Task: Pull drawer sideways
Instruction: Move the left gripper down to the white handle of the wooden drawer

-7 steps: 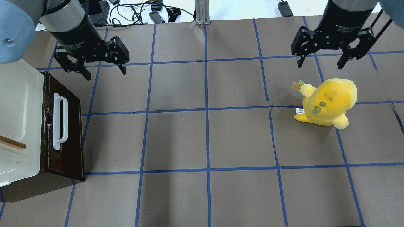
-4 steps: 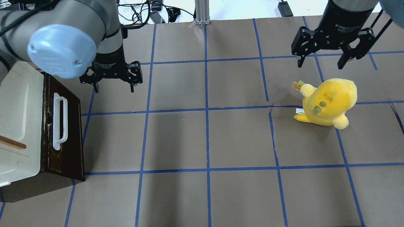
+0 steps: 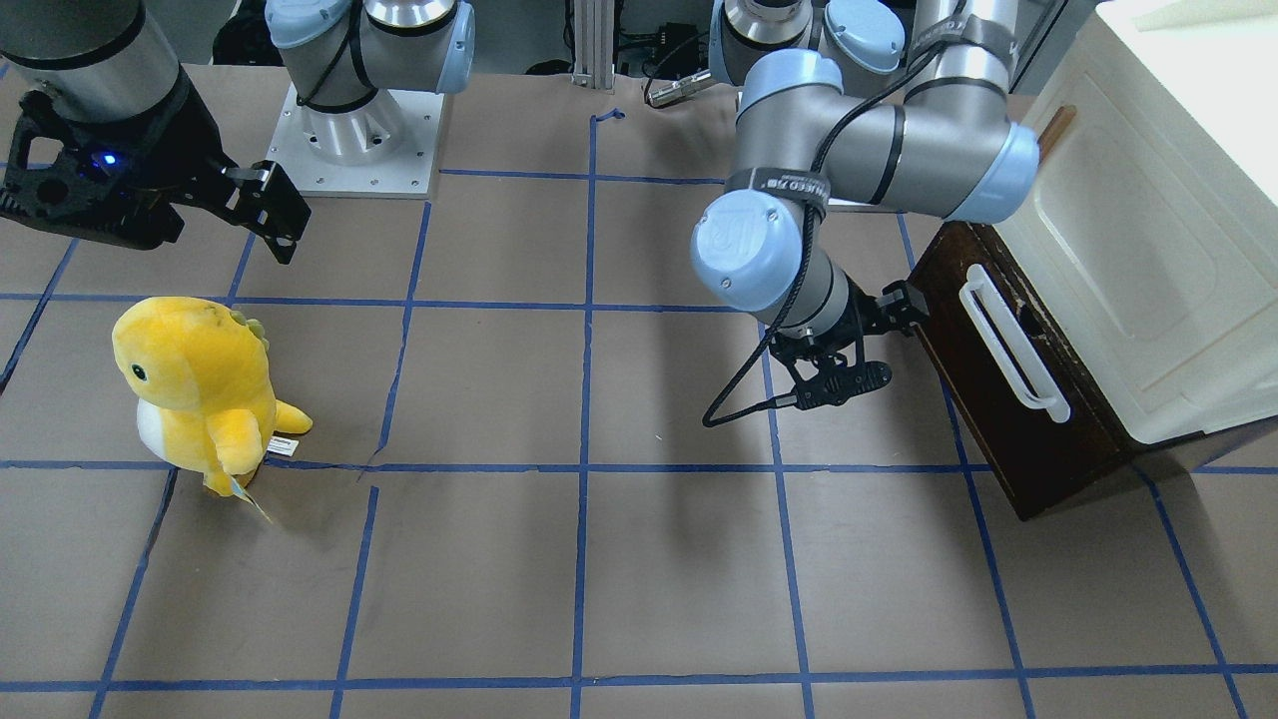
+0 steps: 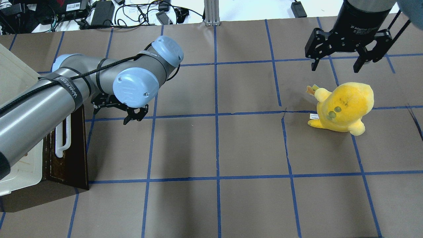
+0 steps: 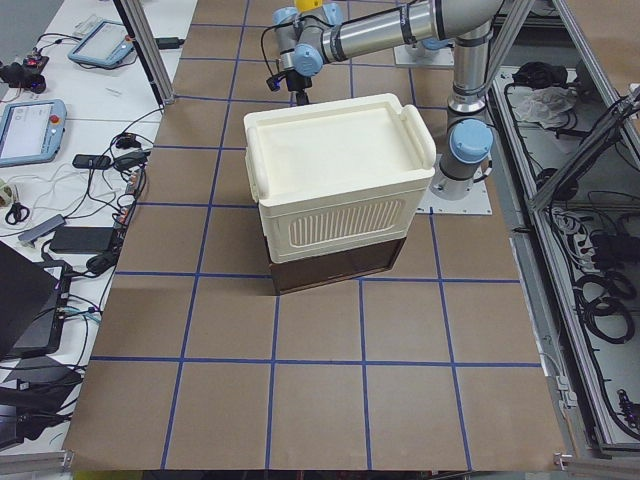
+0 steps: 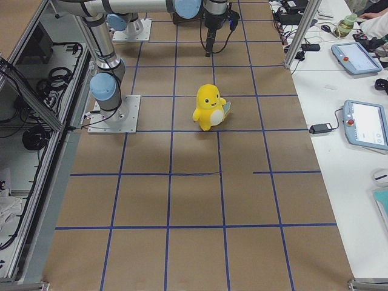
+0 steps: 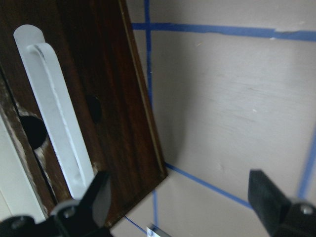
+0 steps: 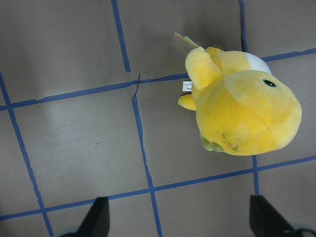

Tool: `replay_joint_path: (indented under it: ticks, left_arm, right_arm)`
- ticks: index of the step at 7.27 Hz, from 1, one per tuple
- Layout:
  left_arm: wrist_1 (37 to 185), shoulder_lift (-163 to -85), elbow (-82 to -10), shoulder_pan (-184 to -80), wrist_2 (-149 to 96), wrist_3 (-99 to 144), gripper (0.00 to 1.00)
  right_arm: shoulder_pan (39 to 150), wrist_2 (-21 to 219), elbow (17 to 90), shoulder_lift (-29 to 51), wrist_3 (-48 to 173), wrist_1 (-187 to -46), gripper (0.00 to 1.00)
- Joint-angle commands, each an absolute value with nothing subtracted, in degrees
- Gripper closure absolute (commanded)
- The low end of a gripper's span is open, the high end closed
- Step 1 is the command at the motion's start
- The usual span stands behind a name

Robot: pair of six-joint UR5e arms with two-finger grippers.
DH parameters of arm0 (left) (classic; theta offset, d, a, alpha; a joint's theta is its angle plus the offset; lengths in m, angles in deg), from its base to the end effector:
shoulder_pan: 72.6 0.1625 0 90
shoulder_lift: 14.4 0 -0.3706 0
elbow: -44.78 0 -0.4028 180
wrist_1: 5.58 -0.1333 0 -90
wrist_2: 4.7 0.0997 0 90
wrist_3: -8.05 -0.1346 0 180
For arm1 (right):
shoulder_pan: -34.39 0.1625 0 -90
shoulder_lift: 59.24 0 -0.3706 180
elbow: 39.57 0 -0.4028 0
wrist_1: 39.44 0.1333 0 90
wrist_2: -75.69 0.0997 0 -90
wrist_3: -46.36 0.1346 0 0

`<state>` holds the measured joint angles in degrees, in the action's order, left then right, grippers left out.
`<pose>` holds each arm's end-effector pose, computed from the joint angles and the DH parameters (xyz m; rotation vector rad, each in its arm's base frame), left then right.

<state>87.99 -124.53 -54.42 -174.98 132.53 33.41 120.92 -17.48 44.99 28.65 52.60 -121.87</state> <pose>-0.1436 -0.4935 0.1823 0.0331 2.1931 0.3002 0.0950 -0.5119 0.4148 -0.2577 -3.0717 -0.1120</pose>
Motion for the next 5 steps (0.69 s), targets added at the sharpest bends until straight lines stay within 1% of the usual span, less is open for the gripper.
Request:
replay_joint_path:
  ticks: [1, 3, 5]
  left_arm:
    - [92.3, -128.2, -58.0, -175.5, 149.1, 36.6, 0.00]
    - [92.4, -130.1, -60.1, -173.8, 156.2, 39.8, 0.00]
    - [92.9, -130.4, -61.5, -168.8, 160.1, 42.6, 0.00]
  right_arm:
    - [121.0, -17.5, 45.0, 28.7, 52.6, -121.9, 0.00]
    - [121.0, -17.5, 45.0, 28.7, 52.6, -121.9, 0.00]
    - [121.0, -17.5, 45.0, 28.7, 52.6, -121.9, 0.00]
